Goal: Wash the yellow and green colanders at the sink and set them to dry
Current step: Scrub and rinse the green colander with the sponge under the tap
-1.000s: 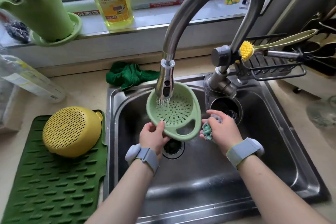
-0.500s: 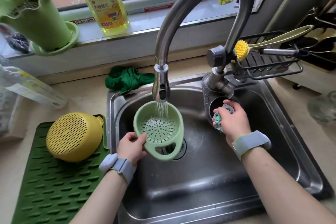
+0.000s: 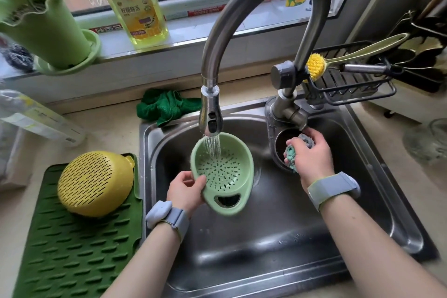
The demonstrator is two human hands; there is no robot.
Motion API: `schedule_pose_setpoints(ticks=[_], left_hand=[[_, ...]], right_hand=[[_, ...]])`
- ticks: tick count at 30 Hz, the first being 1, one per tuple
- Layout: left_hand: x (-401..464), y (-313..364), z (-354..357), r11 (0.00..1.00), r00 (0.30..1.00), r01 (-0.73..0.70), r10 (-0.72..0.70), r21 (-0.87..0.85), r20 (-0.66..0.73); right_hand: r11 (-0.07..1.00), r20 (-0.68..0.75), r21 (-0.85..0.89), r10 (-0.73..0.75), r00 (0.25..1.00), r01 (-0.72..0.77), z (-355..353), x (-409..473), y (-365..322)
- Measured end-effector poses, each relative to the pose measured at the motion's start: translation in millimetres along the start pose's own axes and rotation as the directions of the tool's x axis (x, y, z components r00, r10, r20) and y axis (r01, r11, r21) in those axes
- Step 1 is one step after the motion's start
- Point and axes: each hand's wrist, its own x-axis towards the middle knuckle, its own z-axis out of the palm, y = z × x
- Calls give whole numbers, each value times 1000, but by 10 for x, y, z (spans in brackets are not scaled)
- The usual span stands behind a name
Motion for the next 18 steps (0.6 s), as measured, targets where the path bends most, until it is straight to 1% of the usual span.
schedule_pose_setpoints(ticks=[2, 4, 6, 8, 10, 11, 12, 13, 14, 15, 16, 17, 18], left_hand=[[-15, 16, -12, 996, 998, -58, 59, 66, -25], [-17, 22, -38, 968, 987, -141, 154, 208, -49], [-30, 31, -63, 898, 960, -239, 277, 369, -51], [-60, 42, -86, 811, 915, -356, 403, 465, -1], [-114, 52, -105, 685, 842, -471, 537, 555, 52], [-130, 45, -117, 605, 792, -522, 605, 602, 78], [-146, 40, -130, 521, 737, -565, 668, 641, 107], [-158, 36, -141, 442, 684, -600, 716, 667, 141], [-183, 37, -138, 368, 628, -634, 758, 680, 174], [-194, 28, -142, 300, 575, -660, 792, 689, 206], [-205, 20, -135, 239, 526, -679, 818, 694, 233], [-216, 7, -131, 195, 487, -695, 836, 692, 254], [-222, -20, -135, 167, 460, -707, 847, 687, 268]], right_hand=[[994, -6, -85, -68, 998, 67, -1, 2, -38], [991, 24, -95, -95, 995, 96, 28, -40, -92], [983, 63, -120, -130, 989, 137, 57, -77, -145], [979, 75, -142, -136, 988, 146, 59, -102, -154], [984, 59, -171, -42, 997, 51, 46, -118, -81], [980, 84, -198, 41, 996, -24, 54, -134, -15], [963, 147, -249, 143, 979, -104, 78, -180, 43], [930, 222, -318, 263, 939, -186, 113, -265, 82], [892, 287, -365, 379, 880, -265, 160, -345, 123], [864, 330, -366, 468, 820, -346, 237, -427, 167], [850, 352, -307, 520, 778, -429, 301, -494, 198], [841, 355, -207, 541, 762, -501, 356, -546, 212], [840, 350, -120, 535, 769, -530, 388, -577, 223]])
